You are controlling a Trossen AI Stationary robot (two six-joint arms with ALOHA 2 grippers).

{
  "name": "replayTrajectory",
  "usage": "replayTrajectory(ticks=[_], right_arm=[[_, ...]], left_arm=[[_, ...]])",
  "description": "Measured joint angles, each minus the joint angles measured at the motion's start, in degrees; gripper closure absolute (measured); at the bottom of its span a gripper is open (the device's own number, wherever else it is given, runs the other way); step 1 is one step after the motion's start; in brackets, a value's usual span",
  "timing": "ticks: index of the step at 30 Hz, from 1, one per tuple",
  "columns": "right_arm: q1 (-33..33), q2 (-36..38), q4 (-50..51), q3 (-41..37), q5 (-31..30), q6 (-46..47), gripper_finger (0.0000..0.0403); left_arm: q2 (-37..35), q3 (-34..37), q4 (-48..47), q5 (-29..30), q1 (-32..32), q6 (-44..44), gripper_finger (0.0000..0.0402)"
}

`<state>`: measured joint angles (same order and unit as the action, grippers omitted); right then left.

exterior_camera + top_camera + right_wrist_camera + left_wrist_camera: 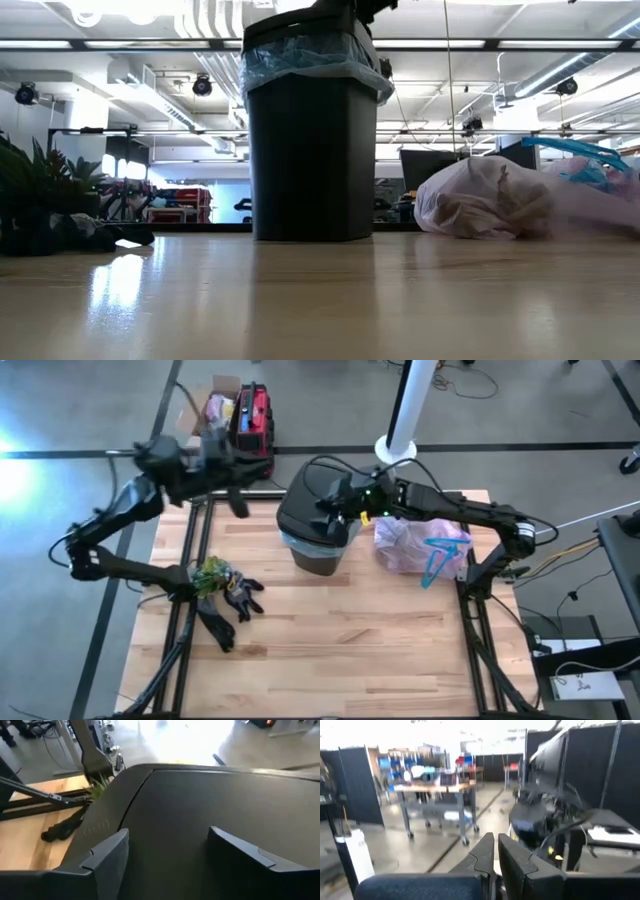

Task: Place trash/remove bag and relplace
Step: Close the trash bin lid, then return to Home Position

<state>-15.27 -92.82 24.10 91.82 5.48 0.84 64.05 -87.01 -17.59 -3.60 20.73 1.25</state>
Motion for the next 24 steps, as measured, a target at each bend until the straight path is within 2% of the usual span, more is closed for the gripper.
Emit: replayTrajectory(ticks=[4,8,14,19,24], right_arm=[[0.0,2.1,0.3,-0.2,-0.2,1.4,0.0161],[0.0,6.9,-2.1,1.0,-2.0,0.3,0.0178],[-0.1,15.1,-1.8,2.6,-10.2,-4.1,0.0197],[-0.1,21.5,-1.9,2.6,-14.4,-4.3,0.0202],[-0.1,26.1,-2.1,2.6,-14.7,-3.8,0.0202]], left_arm=[[-3.2,-1.0,-0.6,1.5,0.0,2.9,0.0390],[-7.0,-1.3,-0.1,8.9,0.0,4.1,0.0390],[-11.6,-1.4,0.0,18.7,0.0,4.4,0.0390],[-13.6,-1.4,0.0,21.4,0.0,4.4,0.0390],[-14.6,-1.4,0.0,23.8,0.0,4.3,0.0390]])
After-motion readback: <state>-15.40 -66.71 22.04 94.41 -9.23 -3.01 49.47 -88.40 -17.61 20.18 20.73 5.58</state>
